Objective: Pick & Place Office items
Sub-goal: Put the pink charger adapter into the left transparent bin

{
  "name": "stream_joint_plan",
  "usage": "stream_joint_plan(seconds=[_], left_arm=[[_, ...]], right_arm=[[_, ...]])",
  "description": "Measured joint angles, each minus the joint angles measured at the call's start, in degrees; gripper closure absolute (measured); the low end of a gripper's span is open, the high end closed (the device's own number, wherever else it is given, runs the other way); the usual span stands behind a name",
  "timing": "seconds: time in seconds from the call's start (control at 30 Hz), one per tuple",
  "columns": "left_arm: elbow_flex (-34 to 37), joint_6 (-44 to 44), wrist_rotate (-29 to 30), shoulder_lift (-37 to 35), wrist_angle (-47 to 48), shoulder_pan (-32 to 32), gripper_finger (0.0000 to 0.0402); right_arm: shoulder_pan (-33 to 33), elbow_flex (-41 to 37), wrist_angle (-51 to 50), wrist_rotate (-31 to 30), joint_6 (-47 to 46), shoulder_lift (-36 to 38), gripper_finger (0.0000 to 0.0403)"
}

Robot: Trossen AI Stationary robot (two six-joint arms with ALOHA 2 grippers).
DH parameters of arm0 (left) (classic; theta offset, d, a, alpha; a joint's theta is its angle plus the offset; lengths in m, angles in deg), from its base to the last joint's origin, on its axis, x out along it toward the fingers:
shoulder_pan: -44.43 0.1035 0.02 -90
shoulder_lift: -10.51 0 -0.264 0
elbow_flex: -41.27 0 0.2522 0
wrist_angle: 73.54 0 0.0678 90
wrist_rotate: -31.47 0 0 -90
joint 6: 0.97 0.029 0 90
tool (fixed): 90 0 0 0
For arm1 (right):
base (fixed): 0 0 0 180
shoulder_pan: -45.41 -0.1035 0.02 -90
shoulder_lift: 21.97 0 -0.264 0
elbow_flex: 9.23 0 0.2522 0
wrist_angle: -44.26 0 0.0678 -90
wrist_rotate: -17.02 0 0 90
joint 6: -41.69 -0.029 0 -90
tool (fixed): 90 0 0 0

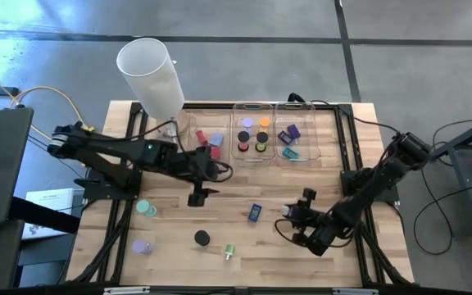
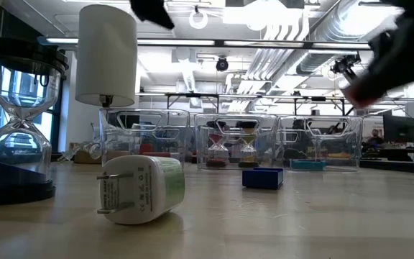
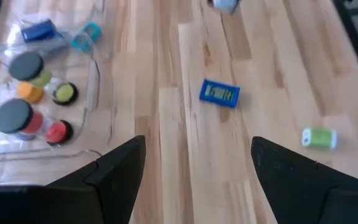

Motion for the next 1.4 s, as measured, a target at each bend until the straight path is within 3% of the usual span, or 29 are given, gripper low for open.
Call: stream_joint_plan(seconds=[0.1, 0.17, 0.33, 0.43, 0.57, 0.73, 1.0, 1.4], left_arm=[[4.16, -0.92, -0.09, -0.20, -4.70, 0.00, 0.0117], [6.96, -4.88, -0.97, -0.22, -13.70, 0.00, 0.0117], [14.71, -6.49, -16.97, -0.23, -40.74, -0.01, 0.0117], [19.16, -9.15, -21.82, -0.24, -56.33, -0.09, 0.0117], [24.43, -12.37, -20.63, -0.20, -69.51, -0.04, 0.0117], [29.73, -16.84, -17.48, 2.62, -85.59, -0.09, 0.0117], [30.38, -20.17, -17.98, 12.04, -102.70, 0.42, 0.0117], [30.36, -15.86, -20.61, 15.76, -104.79, 1.16, 0.0117]], right_arm=[[0.66, 0.00, 0.70, -4.14, 2.17, 3.87, 0.0286], [0.97, 0.00, 2.98, -7.24, 4.93, 6.28, 0.0286], [1.92, 0.00, 18.01, -9.46, 22.21, 8.56, 0.0286], [2.60, 0.00, 30.77, -7.72, 36.13, 8.35, 0.0286], [4.46, 0.04, 43.57, -2.48, 49.73, 7.47, 0.0286], [7.45, 0.04, 52.20, 7.52, 57.85, 7.09, 0.0286], [12.34, 0.04, 59.74, 22.17, 61.84, 7.07, 0.0286], [13.39, 0.00, 56.30, 23.68, 60.70, 7.05, 0.0286]])
